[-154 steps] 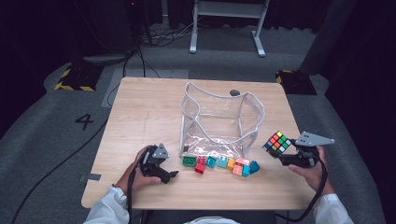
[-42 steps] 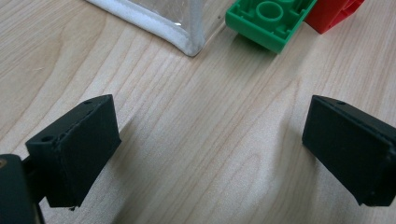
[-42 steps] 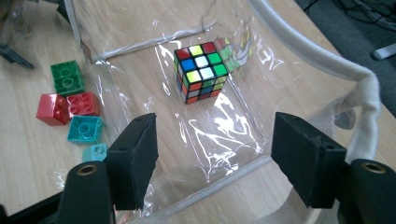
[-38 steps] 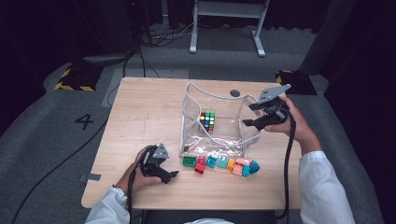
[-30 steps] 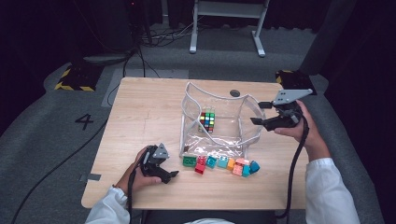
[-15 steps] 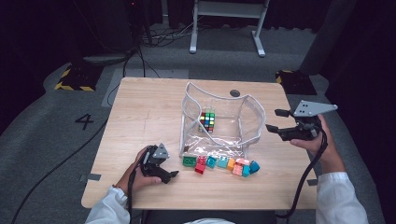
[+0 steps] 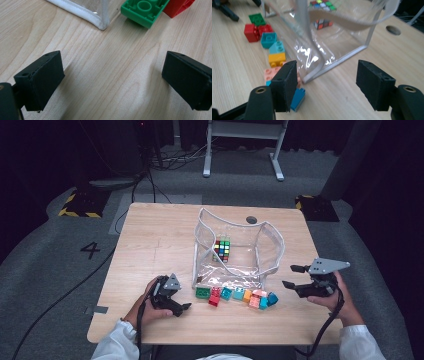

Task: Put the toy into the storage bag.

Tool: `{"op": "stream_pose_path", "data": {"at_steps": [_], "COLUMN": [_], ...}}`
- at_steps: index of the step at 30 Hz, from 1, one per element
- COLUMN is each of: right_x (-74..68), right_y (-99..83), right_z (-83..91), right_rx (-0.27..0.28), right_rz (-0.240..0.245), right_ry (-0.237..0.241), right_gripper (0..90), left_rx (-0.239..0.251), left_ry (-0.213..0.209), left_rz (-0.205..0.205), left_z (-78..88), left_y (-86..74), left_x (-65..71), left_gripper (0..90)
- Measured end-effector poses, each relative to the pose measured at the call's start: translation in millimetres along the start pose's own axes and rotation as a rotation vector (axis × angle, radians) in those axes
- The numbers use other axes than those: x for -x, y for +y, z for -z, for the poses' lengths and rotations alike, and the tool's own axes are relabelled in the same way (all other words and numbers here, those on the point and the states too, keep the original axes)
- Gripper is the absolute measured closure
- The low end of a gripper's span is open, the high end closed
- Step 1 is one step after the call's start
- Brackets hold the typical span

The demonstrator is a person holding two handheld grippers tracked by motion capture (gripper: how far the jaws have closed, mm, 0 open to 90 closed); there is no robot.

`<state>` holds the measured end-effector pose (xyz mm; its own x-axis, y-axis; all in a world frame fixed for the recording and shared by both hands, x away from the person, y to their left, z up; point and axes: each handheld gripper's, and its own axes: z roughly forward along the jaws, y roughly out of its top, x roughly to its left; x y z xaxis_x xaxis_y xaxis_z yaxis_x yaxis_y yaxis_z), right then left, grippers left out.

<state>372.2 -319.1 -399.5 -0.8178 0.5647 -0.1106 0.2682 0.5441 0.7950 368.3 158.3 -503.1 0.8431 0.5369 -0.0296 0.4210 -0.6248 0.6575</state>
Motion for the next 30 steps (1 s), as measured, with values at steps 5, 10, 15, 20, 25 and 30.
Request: {"op": "stream_pose_path", "data": {"at_steps": [5,10,15,20,25,30], "right_x": [-7.7,-18.4,-29.8,-32.1,-31.5,-32.4], "right_y": [-23.2,-38.8,-52.6,-61.1,-64.3,-66.4], "right_z": [-13.2,-22.5,-32.0,-42.5,-54.4,-62.7], "right_rx": [-0.026,-0.039,-0.072,-0.101,-0.099,-0.109], "right_rz": [-0.018,-0.023,-0.024,-0.025,-0.040,-0.043], "right_ry": [0.027,0.063,0.106,0.116,0.111,0.104], "right_gripper": [34.2,34.2,33.5,33.5,34.7,38.7], "left_rx": [-0.001,0.001,-0.001,-0.001,-0.001,0.000], "left_ry": [0.001,0.000,0.002,0.002,0.003,0.002], "left_rz": [0.002,0.002,0.003,0.002,0.002,0.002], "left_z": [0.1,0.0,0.1,0.1,0.2,0.1], "left_y": [-0.1,-0.1,-0.1,-0.1,-0.1,-0.1], "left_x": [0.2,0.2,0.2,0.2,0.2,0.2], "left_gripper": [4.1,4.1,4.1,4.1,4.1,4.1]}}
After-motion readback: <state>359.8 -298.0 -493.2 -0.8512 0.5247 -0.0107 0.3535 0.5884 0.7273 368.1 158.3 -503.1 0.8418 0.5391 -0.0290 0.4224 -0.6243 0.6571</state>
